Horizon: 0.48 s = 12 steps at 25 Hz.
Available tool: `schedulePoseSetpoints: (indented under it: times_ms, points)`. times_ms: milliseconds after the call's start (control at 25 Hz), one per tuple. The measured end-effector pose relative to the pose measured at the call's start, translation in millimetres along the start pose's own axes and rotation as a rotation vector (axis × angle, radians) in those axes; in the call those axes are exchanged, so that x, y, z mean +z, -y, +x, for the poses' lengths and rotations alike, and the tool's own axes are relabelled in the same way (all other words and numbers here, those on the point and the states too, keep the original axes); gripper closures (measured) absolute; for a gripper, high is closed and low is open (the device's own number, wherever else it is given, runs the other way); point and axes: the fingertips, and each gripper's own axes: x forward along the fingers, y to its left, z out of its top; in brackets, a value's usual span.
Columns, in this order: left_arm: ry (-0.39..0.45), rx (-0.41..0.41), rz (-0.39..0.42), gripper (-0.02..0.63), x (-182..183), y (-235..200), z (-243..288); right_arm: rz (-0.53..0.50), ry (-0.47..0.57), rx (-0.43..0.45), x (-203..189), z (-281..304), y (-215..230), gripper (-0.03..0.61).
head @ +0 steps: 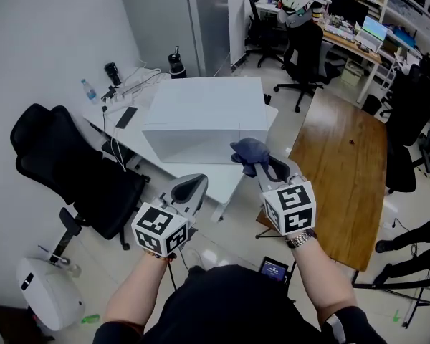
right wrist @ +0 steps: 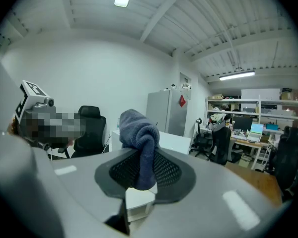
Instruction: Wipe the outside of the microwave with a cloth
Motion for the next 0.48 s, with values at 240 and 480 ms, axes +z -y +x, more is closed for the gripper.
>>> schedulePoseSetpoints:
  times_ms: [240,480]
  points:
    - [0.023,-0.002,0.018,0.609,9.7,14.2,-3.2,-0.004,0.038,0.045,10.5,-13.1,-16.7,0.506]
    - [0.032,0.000,0.029,0.609,12.9,20.6,-5.1,-0.009,0.065,0.072,17.1,-20.4,-26.4,0.506]
